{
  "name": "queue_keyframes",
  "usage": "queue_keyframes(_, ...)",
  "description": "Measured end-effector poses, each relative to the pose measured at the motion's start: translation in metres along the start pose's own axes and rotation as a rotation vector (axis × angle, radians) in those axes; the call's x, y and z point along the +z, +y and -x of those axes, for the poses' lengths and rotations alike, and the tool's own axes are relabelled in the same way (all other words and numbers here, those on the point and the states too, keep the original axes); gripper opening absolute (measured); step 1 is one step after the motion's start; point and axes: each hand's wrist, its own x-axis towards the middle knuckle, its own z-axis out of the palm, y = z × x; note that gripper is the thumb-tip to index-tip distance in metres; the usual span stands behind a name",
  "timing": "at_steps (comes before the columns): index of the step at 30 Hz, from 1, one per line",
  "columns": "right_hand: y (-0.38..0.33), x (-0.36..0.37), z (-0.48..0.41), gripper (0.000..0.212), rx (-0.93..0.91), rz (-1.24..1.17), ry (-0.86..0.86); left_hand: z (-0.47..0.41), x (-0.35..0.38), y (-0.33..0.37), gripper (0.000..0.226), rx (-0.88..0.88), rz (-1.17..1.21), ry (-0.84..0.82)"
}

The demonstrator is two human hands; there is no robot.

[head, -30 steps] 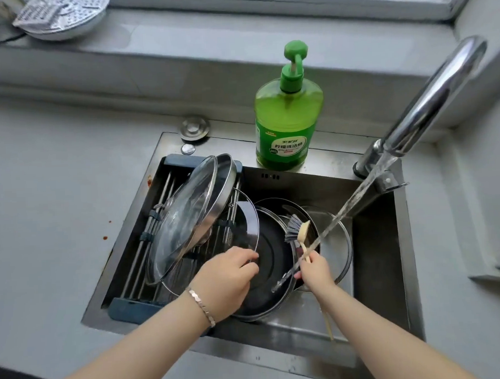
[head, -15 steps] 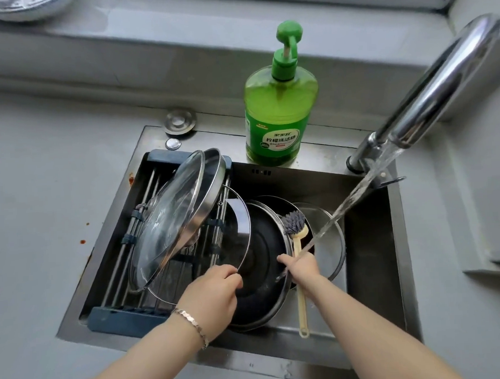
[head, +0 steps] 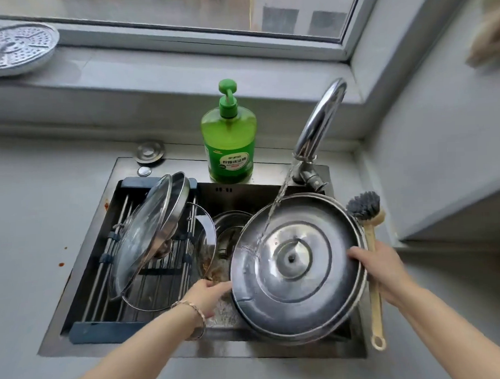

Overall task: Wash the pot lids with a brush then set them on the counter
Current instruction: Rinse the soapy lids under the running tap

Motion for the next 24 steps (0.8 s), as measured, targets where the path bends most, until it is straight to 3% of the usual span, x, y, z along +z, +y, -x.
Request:
queue_keyframes(3, 0.007, -0.02, 0.014, 0.014, 0.085, -0.159, -0.036, 0.009, 0.012, 0.007, 0.043, -0.15, 0.446, -0.193)
queue_keyframes(6, 0.015, -0.025, 0.02, 0.017, 0.098, -0.234, -0.079, 0.012, 0.016, 0.007, 0.036, -0.112, 0.715, -0.226)
queue_keyframes(9, 0.019, -0.02, 0.02, 0.008, 0.004, -0.125, -0.054, 0.016, 0.014, 0.011, 0.023, 0.101, 0.692, -0.04)
queue_keyframes(10, 0.021, -0.018, 0.017, 0.023, -0.04, 0.002, -0.014, 0.019, 0.013, 0.013, 0.024, 0.153, 0.666, 0.006)
queue_keyframes(12, 0.021, -0.013, 0.013, 0.046, -0.101, 0.385, 0.071, 0.028, 0.008, 0.014, 0.021, 0.252, 0.618, 0.078)
queue_keyframes(14, 0.019, -0.005, 0.013, 0.05, -0.252, 0.815, 0.09, 0.035, 0.002, 0.015, 0.022, 0.334, 0.584, 0.146)
queue_keyframes(16, 0.009, 0.015, 0.023, 0.055, -0.388, 1.085, 0.007, 0.041, -0.002, 0.016, 0.024, 0.394, 0.559, 0.189)
queue_keyframes(20, -0.001, 0.074, 0.063, 0.051, -0.636, 1.023, -0.352, 0.051, -0.002, 0.023, 0.03, 0.48, 0.513, 0.226)
queue_keyframes(22, -0.01, 0.079, 0.055, 0.048, -0.64, 0.951, -0.366, 0.056, -0.006, 0.023, 0.03, 0.479, 0.535, 0.217)
queue_keyframes(24, -0.016, 0.07, 0.034, 0.046, -0.558, 0.921, -0.257, 0.06, -0.012, 0.023, 0.028, 0.475, 0.567, 0.214)
